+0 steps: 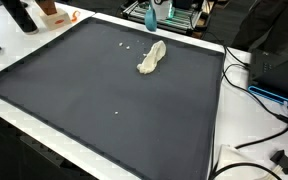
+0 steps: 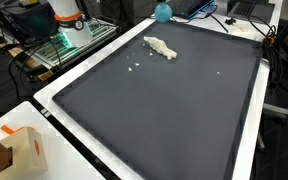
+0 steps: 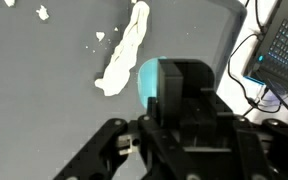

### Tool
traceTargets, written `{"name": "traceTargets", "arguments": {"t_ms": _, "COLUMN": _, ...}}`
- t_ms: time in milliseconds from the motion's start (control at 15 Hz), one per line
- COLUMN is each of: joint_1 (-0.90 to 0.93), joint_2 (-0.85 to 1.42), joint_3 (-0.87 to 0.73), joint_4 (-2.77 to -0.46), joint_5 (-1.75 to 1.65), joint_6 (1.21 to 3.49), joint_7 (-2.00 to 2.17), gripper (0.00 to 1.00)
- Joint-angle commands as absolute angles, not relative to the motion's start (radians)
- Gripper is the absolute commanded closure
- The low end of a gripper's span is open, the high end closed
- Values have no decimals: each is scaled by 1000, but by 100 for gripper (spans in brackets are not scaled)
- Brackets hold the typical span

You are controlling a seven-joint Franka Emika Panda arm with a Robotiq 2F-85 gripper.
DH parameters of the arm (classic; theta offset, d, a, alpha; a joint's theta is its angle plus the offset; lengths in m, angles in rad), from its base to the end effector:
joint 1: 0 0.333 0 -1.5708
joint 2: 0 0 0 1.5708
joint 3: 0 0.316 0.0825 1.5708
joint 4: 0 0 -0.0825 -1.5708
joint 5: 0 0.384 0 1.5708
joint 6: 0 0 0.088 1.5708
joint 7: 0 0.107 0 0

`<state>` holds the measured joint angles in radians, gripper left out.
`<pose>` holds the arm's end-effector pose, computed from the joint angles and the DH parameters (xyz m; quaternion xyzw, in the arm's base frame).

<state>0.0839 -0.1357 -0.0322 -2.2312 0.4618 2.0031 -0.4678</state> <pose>0.4915 0.0521 0.4272 -0.9664 -0.1480 0.0019 0.2102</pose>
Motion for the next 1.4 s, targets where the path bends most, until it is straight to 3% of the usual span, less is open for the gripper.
{"name": "traceTargets", "arguments": {"t_ms": 0, "joint_1": 55, "joint_2": -90, "joint_3": -76, "joint_4": -2274, "joint_5": 634, "joint_6": 2044, "joint_7": -675, "gripper": 75}}
{"name": "traceTargets", "arguments": {"t_ms": 533, "joint_1": -43, "joint_2": 77, "joint_3": -88, "joint_4": -2281, "joint_5": 923, "joint_6": 1932, "joint_7": -1018, "gripper": 75}}
{"name": "traceTargets", "arguments": {"t_ms": 1333, "joint_1": -154, "joint_2": 216, "joint_3": -105, "joint_4": -2303, "joint_5": 998, "joint_6": 1784, "joint_7": -1140, "gripper": 75}}
